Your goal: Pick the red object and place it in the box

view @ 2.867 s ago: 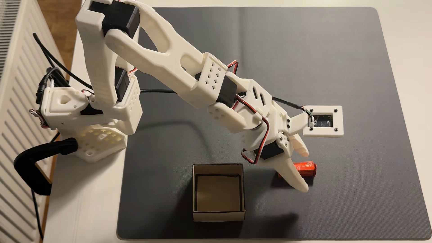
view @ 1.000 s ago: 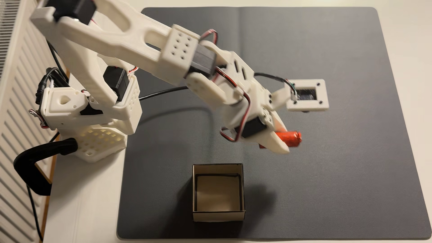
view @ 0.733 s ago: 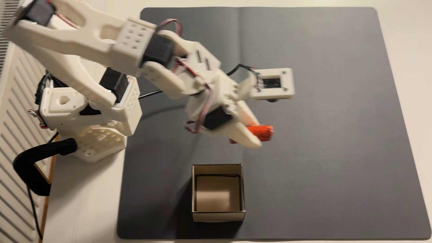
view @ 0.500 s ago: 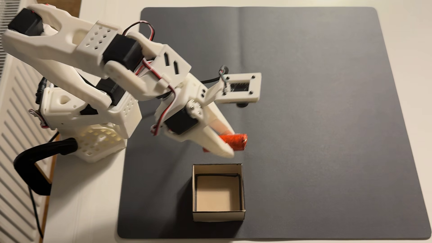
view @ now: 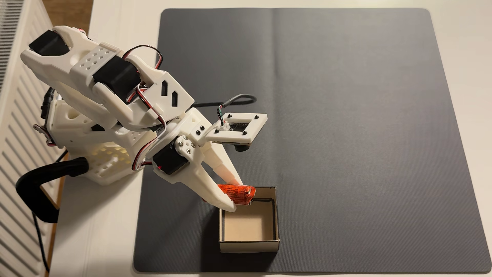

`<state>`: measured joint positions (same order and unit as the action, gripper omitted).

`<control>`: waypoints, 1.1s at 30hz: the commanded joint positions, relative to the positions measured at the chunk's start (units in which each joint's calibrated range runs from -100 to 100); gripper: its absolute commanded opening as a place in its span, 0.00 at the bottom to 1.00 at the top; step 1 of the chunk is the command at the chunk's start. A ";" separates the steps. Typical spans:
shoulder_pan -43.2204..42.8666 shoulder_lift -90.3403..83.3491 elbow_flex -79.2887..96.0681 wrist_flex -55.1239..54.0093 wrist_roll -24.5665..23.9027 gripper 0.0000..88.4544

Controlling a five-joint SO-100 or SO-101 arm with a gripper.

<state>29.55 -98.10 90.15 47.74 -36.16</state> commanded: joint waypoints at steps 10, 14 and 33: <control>0.07 -0.45 5.77 -6.04 -2.34 0.22; -0.15 -0.54 6.41 -6.66 -2.34 0.22; -18.04 -0.62 -1.76 -3.68 -9.53 0.01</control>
<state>12.99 -98.36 91.61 43.91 -45.55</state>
